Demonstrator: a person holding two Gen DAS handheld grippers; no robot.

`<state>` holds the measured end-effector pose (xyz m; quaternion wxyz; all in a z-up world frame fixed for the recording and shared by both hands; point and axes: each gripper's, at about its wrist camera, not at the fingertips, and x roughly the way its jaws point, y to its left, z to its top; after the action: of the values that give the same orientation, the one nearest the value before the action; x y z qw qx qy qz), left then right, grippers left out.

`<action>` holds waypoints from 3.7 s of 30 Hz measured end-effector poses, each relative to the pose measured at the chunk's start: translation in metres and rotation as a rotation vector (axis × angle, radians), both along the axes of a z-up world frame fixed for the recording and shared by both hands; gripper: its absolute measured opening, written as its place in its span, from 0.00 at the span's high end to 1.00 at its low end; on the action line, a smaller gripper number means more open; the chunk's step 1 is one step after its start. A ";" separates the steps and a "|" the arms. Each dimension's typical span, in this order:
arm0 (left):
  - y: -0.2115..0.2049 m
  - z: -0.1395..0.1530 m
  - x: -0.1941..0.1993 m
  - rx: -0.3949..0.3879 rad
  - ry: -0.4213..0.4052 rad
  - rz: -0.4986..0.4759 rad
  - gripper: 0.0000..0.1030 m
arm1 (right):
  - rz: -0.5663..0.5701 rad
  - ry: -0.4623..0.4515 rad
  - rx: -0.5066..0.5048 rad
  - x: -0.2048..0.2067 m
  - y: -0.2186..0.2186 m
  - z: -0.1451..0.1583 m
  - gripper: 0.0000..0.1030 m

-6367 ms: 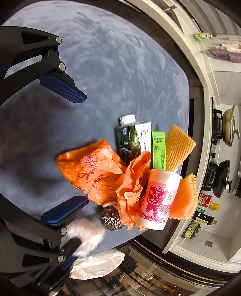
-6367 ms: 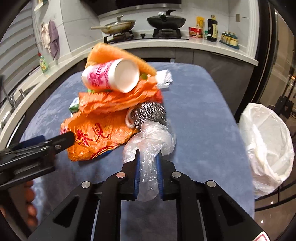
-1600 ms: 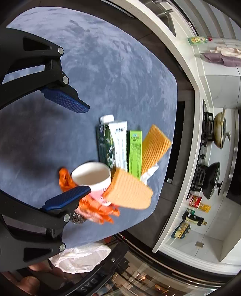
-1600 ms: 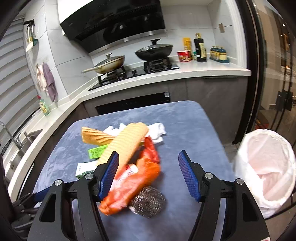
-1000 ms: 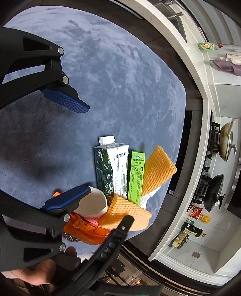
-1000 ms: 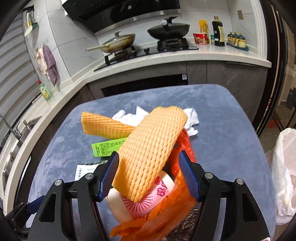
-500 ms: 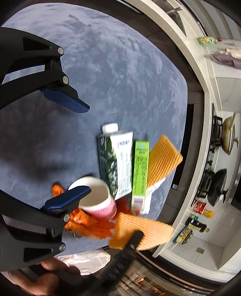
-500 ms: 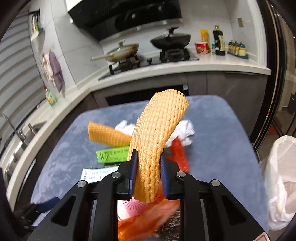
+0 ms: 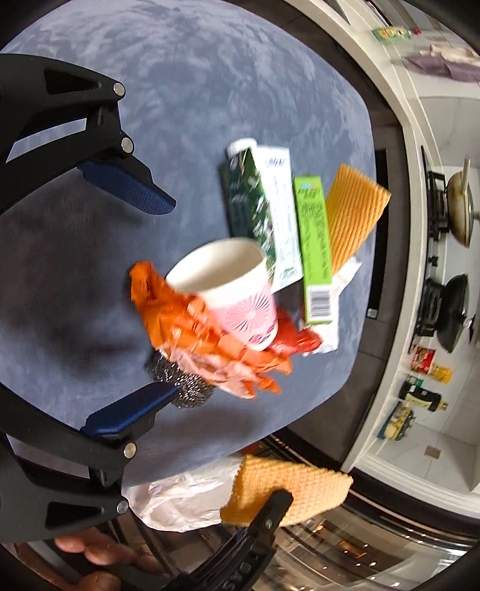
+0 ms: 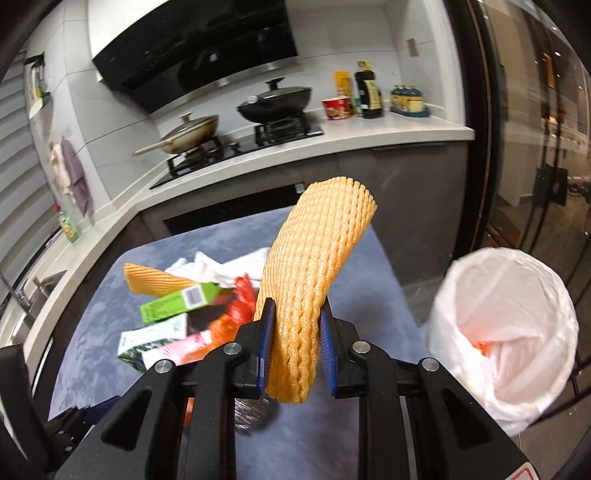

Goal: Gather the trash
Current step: 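Grasp the orange bag with the left gripper while the right gripper carries the foam net to the bin, then release the foam net into the bin with the right gripper while the left gripper drops the orange bag in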

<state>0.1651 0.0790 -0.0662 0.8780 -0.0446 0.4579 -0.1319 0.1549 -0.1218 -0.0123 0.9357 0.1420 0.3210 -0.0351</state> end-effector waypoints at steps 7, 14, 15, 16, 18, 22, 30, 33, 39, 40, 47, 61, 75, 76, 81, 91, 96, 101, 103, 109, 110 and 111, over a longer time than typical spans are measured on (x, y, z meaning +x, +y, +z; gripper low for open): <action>-0.015 -0.007 0.010 0.023 -0.003 0.005 0.30 | -0.029 0.018 0.022 -0.015 -0.021 -0.010 0.79; -0.024 -0.004 0.013 0.040 0.011 0.008 0.67 | -0.015 0.036 0.040 -0.016 -0.026 -0.019 0.79; -0.025 -0.004 0.012 0.043 0.012 0.007 0.70 | -0.011 0.038 0.042 -0.017 -0.026 -0.020 0.79; -0.026 -0.004 0.011 0.044 0.012 0.005 0.72 | -0.005 0.039 0.044 -0.017 -0.026 -0.021 0.79; -0.029 -0.001 0.008 0.051 0.005 0.004 0.77 | 0.006 0.042 0.045 -0.017 -0.024 -0.023 0.79; -0.032 0.006 0.003 0.042 -0.011 -0.001 0.82 | 0.020 0.043 0.048 -0.019 -0.023 -0.026 0.79; -0.041 0.037 -0.007 0.011 -0.076 -0.015 0.84 | 0.002 0.023 0.055 -0.025 -0.037 -0.020 0.79; -0.049 0.050 -0.009 0.001 -0.103 -0.024 0.84 | -0.015 0.012 0.059 -0.028 -0.047 -0.018 0.79; -0.069 0.060 -0.003 0.007 -0.127 -0.042 0.84 | -0.060 -0.004 0.041 -0.033 -0.070 -0.014 0.79; -0.072 0.060 -0.002 0.008 -0.128 -0.045 0.84 | -0.070 -0.006 0.034 -0.034 -0.074 -0.014 0.79; -0.102 0.059 0.004 0.021 -0.133 -0.075 0.84 | -0.159 0.010 -0.024 -0.038 -0.112 -0.021 0.79; -0.160 0.054 0.001 0.039 -0.129 -0.177 0.84 | -0.300 0.129 -0.006 -0.050 -0.180 -0.069 0.74; -0.189 0.048 0.001 0.059 -0.121 -0.221 0.84 | -0.337 0.158 -0.045 -0.048 -0.190 -0.083 0.53; -0.193 0.047 0.000 0.063 -0.121 -0.228 0.84 | -0.339 0.157 -0.045 -0.049 -0.191 -0.083 0.51; -0.208 0.045 -0.001 0.071 -0.121 -0.256 0.84 | -0.347 0.149 -0.040 -0.054 -0.196 -0.081 0.47; -0.255 0.041 -0.008 0.076 -0.122 -0.338 0.84 | -0.376 0.138 -0.025 -0.072 -0.210 -0.078 0.47; -0.284 0.033 -0.011 0.086 -0.109 -0.390 0.81 | -0.394 0.131 -0.016 -0.080 -0.218 -0.076 0.47; -0.310 0.027 -0.012 0.101 -0.105 -0.426 0.80 | -0.412 0.127 -0.005 -0.088 -0.223 -0.076 0.47; -0.317 0.025 -0.012 0.105 -0.106 -0.440 0.77 | -0.420 0.126 -0.004 -0.091 -0.226 -0.076 0.47; -0.323 0.025 -0.012 0.103 -0.118 -0.440 0.55 | -0.444 0.116 0.002 -0.098 -0.233 -0.073 0.47; -0.321 0.026 -0.012 0.101 -0.121 -0.436 0.54 | -0.446 0.113 0.003 -0.099 -0.233 -0.072 0.46; -0.320 0.027 -0.011 0.099 -0.122 -0.434 0.54 | -0.447 0.112 0.004 -0.100 -0.233 -0.071 0.46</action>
<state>0.1537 -0.2407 -0.0394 0.8563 0.1061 0.4085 -0.2976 0.0553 -0.3551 -0.0835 0.8852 0.2092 0.3328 -0.2487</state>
